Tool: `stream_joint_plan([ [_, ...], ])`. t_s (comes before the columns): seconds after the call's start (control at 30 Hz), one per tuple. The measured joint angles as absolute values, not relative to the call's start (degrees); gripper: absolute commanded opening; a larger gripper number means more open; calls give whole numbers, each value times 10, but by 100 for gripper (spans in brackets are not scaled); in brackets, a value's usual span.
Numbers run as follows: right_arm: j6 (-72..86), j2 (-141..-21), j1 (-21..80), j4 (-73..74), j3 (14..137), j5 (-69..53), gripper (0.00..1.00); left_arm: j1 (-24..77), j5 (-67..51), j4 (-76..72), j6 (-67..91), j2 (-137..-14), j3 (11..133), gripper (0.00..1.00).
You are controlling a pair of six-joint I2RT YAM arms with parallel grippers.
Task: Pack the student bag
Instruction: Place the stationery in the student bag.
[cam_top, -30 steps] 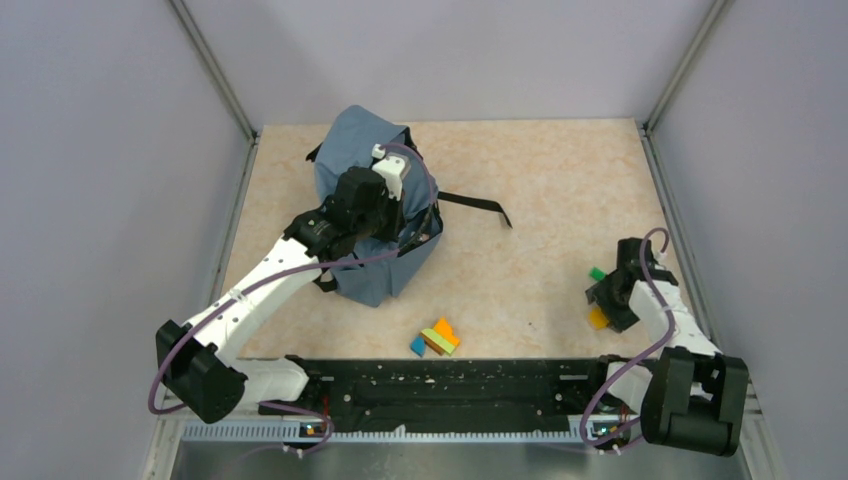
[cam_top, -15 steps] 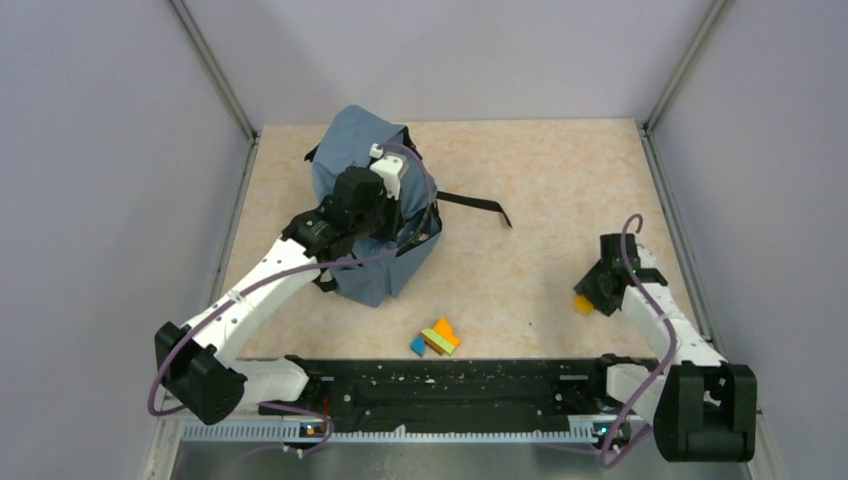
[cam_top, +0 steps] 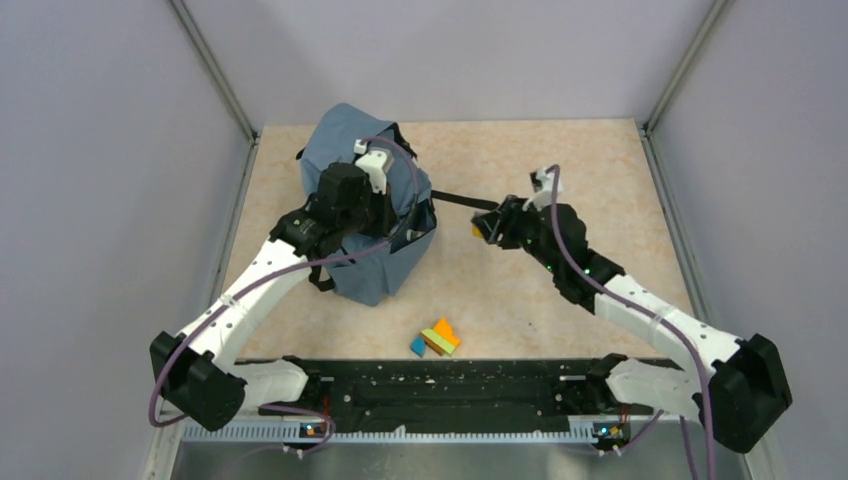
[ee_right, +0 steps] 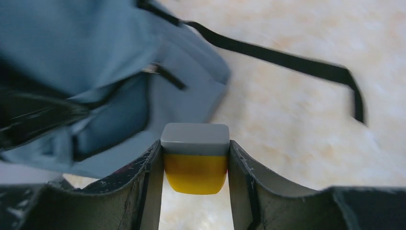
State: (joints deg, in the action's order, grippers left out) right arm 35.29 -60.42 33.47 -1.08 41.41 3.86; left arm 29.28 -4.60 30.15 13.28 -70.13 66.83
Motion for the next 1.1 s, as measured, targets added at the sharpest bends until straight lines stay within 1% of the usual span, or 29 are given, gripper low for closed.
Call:
stream_joint_plan([
  [0.1, 308, -635, 412, -134, 419, 48, 0, 291, -52, 300, 135, -701, 667, 5],
  [0.17, 281, -659, 443, -201, 422, 47, 0, 291, -52, 299, 135, -701, 666, 5],
  [0.37, 222, -753, 479, -359, 426, 20, 0, 289, -52, 296, 136, -696, 661, 6],
  [0.63, 156, -816, 490, -486, 425, -2, 0, 289, -52, 295, 136, -695, 660, 6],
  [0.87, 125, -867, 491, -498, 425, -10, 0, 289, -51, 295, 136, -695, 660, 6],
  [0.9, 123, -872, 493, -496, 425, -11, 7, 289, -51, 295, 136, -695, 660, 6],
  [0.93, 121, -875, 493, -495, 425, -11, 15, 289, -51, 295, 136, -695, 660, 6],
  [1.0, 119, -878, 495, -492, 425, -12, 37, 289, -51, 295, 136, -695, 660, 6],
  [1.07, 117, -878, 495, -490, 426, -13, 52, 289, -51, 295, 136, -695, 660, 6],
  [1.1, 115, -878, 495, -486, 429, -13, 57, 289, -51, 295, 136, -695, 660, 6],
])
